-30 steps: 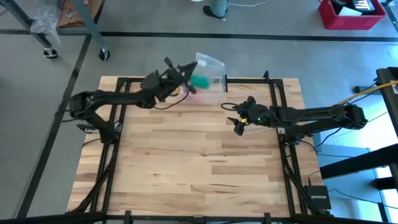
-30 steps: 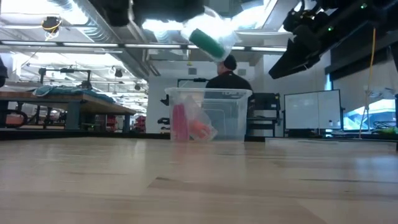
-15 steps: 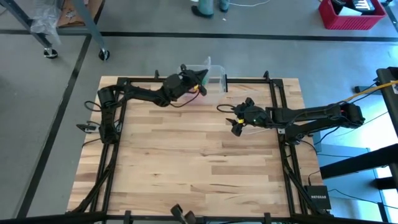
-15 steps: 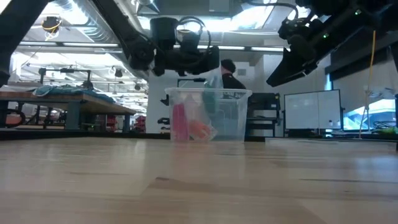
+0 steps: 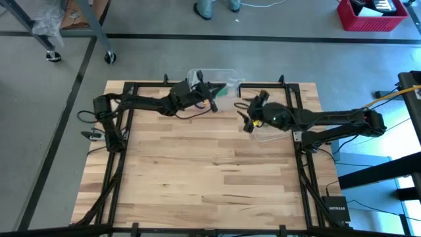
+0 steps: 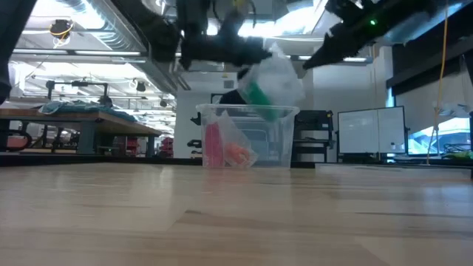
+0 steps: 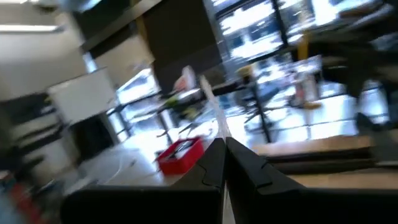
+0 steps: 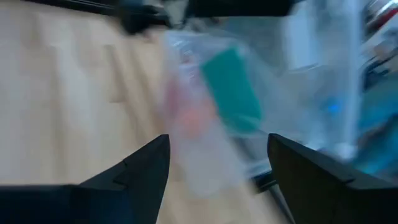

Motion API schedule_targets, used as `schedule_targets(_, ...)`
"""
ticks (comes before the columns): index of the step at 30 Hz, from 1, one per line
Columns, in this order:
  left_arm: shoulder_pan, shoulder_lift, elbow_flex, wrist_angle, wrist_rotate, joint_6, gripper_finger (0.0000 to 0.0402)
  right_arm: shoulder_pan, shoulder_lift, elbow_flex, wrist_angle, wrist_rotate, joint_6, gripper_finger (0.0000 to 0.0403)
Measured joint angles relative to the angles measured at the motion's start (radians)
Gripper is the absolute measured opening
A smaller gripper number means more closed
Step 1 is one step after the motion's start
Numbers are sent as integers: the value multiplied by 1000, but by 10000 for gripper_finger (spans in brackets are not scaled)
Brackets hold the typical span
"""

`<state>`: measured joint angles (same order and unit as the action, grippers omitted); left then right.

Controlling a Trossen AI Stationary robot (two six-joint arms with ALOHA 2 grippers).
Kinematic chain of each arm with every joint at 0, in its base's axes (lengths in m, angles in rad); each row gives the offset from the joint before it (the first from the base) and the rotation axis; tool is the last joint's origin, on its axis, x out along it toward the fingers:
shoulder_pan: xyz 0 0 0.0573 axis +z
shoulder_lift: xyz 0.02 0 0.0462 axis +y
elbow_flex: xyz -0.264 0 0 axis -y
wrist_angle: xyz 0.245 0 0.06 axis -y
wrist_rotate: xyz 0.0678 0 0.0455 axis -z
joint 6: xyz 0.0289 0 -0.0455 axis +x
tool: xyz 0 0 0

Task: Roll bandage
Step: Put the bagged bandage into the transparent bin

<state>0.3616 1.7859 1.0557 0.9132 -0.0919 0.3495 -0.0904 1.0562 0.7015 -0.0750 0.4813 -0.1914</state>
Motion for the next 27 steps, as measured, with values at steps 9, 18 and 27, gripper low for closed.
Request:
schedule_targets(9,-50,-153,0,-193,88,110,0,-148,1,193,23,-67,-295,270)
schedule_targets(18,-88,-209,0,-252,129,156,0,-303,11,206,-49,-422,-289,270)
schedule_targets(27,-95,-211,0,-251,130,156,1,-310,28,206,-74,-544,-313,135)
